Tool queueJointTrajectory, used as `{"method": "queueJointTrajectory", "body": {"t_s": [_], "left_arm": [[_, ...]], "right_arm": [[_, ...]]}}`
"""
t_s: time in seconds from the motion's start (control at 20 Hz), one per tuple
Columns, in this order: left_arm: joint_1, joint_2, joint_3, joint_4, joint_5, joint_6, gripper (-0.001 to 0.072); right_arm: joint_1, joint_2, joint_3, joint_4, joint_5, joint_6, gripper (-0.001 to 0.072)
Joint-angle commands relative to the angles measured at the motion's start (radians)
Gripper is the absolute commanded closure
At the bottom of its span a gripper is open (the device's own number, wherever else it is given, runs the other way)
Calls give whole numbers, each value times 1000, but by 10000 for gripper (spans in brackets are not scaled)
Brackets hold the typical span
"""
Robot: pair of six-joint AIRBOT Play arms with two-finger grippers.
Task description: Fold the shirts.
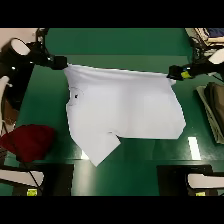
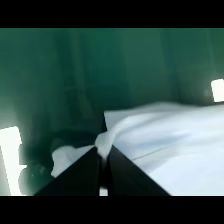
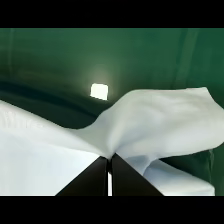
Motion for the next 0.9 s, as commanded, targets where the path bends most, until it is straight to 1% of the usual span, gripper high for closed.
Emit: {"method": "queueJointTrajectory", "body": {"t_s": [0.0,0.1,0.15,0.2,0.25,0.3,0.4,0.55,0.6,0.7,0.8,0.85], "left_arm": [[0,-58,-4,-15,201,6,682],[0,-58,9,-16,197,5,681],[1,-57,17,-14,172,5,600],[7,-56,27,-16,141,0,322],[16,-56,43,-16,94,-6,176],[32,-56,66,-16,33,-11,180],[84,-51,119,-17,-140,-58,179],[163,0,101,-21,-364,-58,180],[181,37,52,-21,-397,-77,180],[188,146,-117,-19,-378,-107,180],[167,283,-352,-22,-344,-119,180],[151,354,-480,-21,-331,-138,180]], "right_arm": [[8,-143,132,-11,-54,4,698],[8,-187,200,-9,-43,23,697],[7,-201,227,-9,-29,39,640],[7,-210,250,-9,-8,42,451],[5,-213,274,-9,23,42,370],[0,-209,290,-9,52,42,371],[-15,-177,293,-11,101,35,373],[-43,-65,198,-10,164,-24,375],[-51,-21,145,-9,178,-39,375],[-68,83,14,-9,190,-55,375],[-81,181,-109,-8,192,-61,375],[-94,225,-161,-9,193,-61,375]]}}
